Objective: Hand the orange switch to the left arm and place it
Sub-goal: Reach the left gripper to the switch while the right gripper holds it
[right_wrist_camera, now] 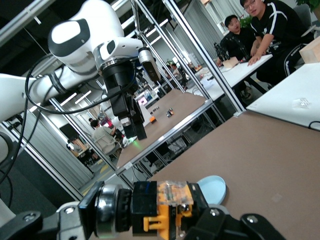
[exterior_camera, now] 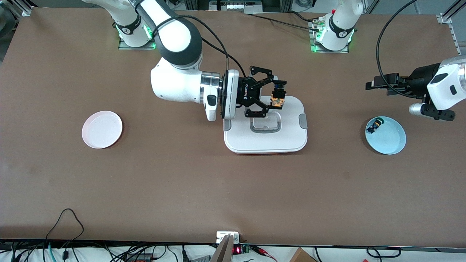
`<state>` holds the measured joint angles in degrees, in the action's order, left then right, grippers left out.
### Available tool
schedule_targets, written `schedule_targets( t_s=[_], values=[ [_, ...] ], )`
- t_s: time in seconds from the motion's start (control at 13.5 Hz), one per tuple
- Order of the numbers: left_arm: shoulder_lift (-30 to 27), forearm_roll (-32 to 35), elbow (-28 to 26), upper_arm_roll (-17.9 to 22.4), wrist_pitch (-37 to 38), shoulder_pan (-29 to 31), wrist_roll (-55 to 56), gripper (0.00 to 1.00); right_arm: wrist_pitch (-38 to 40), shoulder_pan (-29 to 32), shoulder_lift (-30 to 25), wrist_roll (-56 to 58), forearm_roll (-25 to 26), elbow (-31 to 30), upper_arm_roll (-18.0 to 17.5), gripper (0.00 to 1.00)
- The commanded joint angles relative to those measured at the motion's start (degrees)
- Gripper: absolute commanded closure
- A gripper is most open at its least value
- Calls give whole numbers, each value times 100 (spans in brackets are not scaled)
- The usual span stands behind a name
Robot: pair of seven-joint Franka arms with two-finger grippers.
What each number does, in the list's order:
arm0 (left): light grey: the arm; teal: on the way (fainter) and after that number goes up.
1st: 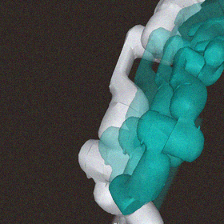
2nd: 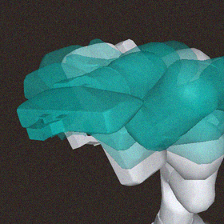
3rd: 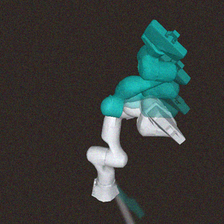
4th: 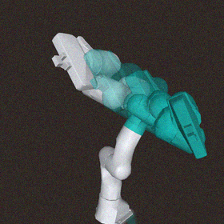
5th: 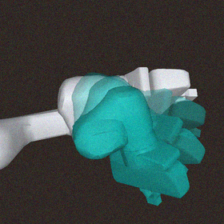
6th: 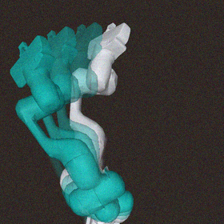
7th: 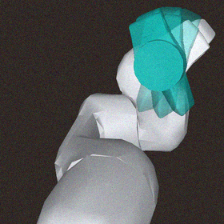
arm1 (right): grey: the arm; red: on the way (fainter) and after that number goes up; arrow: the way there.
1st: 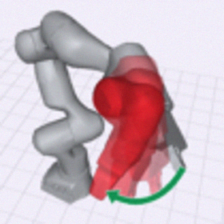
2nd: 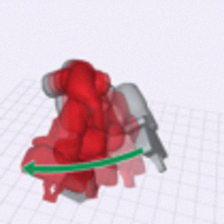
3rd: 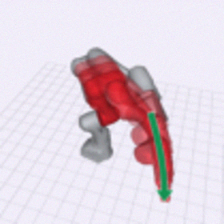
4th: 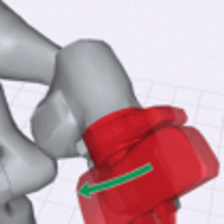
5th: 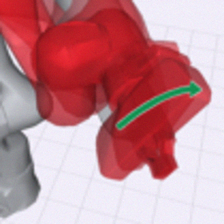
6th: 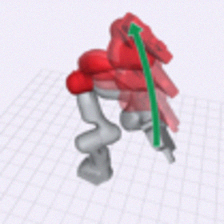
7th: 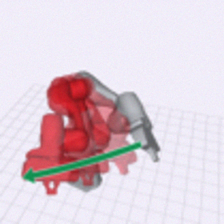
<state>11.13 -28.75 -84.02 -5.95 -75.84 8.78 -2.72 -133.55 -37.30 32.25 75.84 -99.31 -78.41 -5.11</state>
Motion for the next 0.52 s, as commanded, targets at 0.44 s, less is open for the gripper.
schedule_targets(
  t_s=[0.44],
  values=[
    [653, -3848, -412, -186, -930, 107, 1186, 0, -198, -261, 519, 211, -308, 599, 37, 93]
  ],
)
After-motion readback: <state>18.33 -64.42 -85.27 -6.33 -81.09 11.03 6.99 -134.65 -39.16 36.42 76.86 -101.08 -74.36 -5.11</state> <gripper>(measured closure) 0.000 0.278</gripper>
